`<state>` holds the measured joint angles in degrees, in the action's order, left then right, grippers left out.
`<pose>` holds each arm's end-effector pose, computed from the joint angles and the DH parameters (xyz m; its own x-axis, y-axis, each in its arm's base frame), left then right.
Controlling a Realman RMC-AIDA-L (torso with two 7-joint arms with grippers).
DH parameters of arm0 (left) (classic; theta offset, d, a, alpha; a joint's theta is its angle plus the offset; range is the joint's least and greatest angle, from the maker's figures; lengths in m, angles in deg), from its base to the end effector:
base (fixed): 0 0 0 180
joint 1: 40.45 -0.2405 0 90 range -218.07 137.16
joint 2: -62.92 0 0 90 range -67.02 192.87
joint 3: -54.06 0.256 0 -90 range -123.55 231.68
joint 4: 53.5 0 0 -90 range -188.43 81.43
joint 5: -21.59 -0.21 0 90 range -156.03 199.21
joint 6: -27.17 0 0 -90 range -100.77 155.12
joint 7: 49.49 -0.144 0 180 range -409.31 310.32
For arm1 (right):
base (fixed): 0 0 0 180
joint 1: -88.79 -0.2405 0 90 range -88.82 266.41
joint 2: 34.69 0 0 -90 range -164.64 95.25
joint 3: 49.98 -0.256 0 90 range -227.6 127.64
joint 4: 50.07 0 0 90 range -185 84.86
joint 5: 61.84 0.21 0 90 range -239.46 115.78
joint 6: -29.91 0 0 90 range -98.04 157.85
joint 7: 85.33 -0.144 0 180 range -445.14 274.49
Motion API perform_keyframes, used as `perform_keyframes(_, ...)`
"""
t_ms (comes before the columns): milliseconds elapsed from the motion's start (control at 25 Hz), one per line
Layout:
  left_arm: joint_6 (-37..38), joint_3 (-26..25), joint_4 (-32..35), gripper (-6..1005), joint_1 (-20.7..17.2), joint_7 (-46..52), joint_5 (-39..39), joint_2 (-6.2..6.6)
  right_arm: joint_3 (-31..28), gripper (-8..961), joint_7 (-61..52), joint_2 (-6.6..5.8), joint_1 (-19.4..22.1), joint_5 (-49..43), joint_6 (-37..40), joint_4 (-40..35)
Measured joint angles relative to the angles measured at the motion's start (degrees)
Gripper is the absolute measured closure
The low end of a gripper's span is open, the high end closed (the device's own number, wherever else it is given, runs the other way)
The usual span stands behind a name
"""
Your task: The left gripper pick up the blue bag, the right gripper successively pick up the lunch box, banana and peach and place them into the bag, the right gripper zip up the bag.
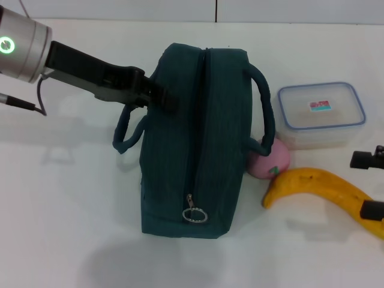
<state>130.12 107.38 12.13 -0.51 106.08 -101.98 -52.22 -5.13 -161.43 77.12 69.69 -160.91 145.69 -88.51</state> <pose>-0.1607 0.3615 0.0559 0.4390 0.8885 0.1335 0.8917 -0.4491 0.0568 0.2770 0.2484 0.0637 0.6930 -0.2671 -0.6697 -0.3017 -0.9510 0.0670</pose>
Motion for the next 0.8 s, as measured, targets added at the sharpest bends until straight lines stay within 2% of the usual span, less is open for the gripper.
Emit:
perform_keyframes(320,0.06,-0.14,0.21,669,-0.64,-0.05,0.04,-0.41,-1.62,157,0.06,-0.12,-0.35,-0.30,-0.17,3.73)
perform_keyframes(440,0.06,-0.08,0.07,868,-0.68,-0.23,0.08,-0.47,-1.57,160,0.05,0.17,-0.38,-0.31,-0.40,4.23)
perform_keyframes(640,0.06,0.02,0.02,944,-0.85,-0.35,0.13,-0.51,-2.63,164,0.01,0.62,-0.33,0.90,-1.15,6.80)
perform_keyframes(800,0.06,-0.18,0.04,944,-0.93,-0.93,0.24,-0.80,-7.49,168,-0.54,1.08,-1.03,4.55,-4.16,12.84)
